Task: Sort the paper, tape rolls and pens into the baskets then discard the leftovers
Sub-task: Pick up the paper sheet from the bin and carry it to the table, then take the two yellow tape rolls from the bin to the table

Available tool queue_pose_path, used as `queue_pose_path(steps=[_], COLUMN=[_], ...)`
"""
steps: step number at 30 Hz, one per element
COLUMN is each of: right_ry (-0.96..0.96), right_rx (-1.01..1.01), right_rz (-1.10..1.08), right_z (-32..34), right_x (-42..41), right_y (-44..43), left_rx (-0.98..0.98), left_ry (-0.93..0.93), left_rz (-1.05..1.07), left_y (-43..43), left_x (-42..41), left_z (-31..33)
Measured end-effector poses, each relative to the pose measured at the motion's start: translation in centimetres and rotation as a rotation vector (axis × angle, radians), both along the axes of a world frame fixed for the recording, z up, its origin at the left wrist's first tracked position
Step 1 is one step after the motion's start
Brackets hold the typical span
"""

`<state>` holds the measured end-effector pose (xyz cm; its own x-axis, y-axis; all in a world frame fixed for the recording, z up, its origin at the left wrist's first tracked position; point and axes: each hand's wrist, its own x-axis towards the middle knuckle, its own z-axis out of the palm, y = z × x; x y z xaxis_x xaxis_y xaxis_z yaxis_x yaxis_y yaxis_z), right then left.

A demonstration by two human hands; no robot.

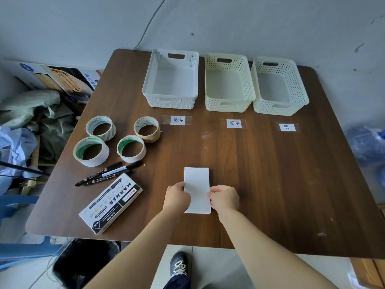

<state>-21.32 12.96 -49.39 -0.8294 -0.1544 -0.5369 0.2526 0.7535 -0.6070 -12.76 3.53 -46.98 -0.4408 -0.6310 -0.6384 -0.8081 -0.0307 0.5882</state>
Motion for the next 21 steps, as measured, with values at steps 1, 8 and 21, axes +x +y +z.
queue_pose_path(steps=[1,8,21], right_ry=[0.0,0.007,0.149], right_rx=[0.005,-0.042,-0.353], right_rz=[0.001,-0.023,0.144], right_z=[0.1,2.3,12.6], right_x=[0.0,-1.0,1.5], right_y=[0.0,-0.6,-2.3], left_rx=[0.005,0.041,0.007], left_ry=[0.004,0.043,0.301], left_rz=[0.001,0.081,0.34], left_y=[-0.1,-1.1,-1.3], left_x=[0.0,-0.1,3.7], left_z=[0.0,1.9,10.7])
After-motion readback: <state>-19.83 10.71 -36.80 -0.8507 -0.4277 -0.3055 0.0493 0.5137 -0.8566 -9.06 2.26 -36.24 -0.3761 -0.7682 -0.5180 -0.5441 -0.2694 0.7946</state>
